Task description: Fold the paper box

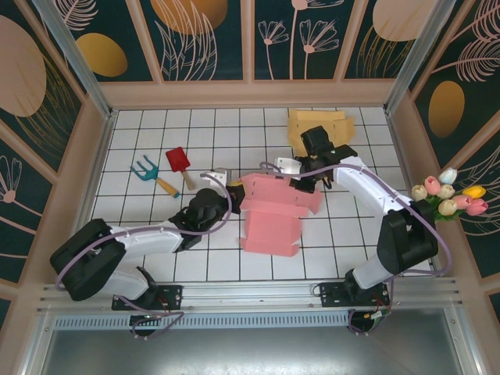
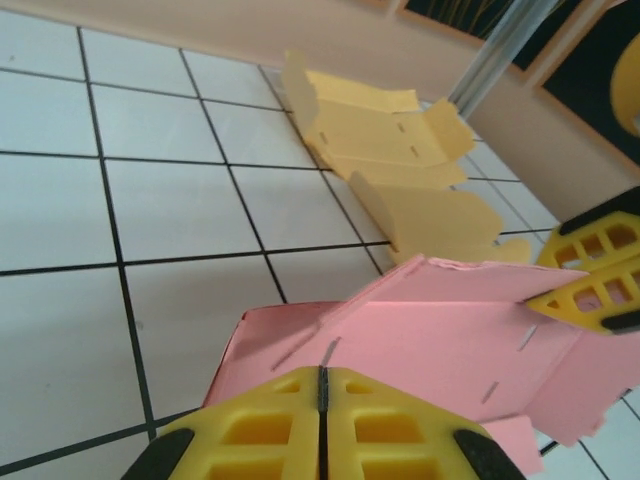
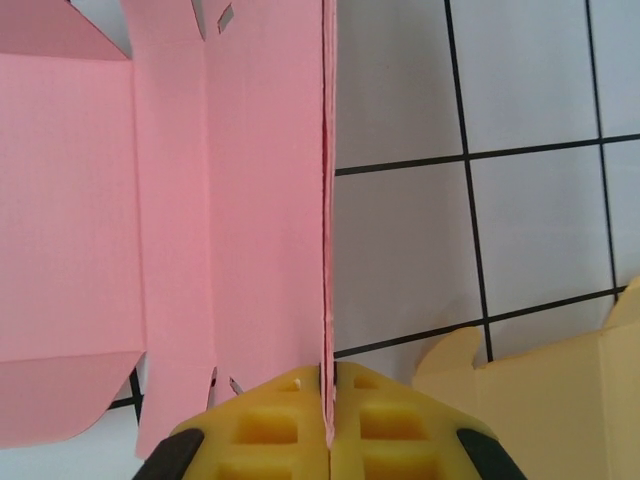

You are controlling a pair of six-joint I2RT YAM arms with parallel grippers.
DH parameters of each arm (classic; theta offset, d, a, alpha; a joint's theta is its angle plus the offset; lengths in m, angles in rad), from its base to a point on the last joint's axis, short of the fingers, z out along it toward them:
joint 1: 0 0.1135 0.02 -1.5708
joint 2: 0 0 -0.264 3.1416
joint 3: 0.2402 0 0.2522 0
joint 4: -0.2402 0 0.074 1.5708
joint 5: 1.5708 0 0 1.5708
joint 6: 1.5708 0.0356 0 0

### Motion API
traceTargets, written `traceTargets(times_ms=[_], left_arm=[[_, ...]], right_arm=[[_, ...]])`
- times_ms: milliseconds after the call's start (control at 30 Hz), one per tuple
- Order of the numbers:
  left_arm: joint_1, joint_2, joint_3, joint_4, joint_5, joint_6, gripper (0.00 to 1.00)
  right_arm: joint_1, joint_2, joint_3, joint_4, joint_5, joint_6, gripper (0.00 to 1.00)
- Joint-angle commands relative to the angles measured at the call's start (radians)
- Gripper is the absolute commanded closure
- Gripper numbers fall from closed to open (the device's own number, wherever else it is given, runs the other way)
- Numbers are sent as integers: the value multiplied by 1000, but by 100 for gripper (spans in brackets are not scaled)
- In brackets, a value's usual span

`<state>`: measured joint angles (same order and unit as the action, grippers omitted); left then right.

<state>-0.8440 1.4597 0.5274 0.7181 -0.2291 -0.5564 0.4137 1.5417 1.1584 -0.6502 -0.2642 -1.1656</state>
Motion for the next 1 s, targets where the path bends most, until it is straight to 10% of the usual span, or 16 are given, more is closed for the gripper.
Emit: traceTargets(times_ms=[0, 233, 967], left_arm=[[16, 46, 55, -27, -52, -61, 93], [123, 128, 98, -28, 40, -124, 96], [28, 207, 262, -94, 215, -93, 100]], right_arm=[[-14, 3, -24, 65, -58, -37, 100], [-18, -14, -58, 96, -65, -64, 100], [-6, -56, -85, 161, -49, -14, 100]])
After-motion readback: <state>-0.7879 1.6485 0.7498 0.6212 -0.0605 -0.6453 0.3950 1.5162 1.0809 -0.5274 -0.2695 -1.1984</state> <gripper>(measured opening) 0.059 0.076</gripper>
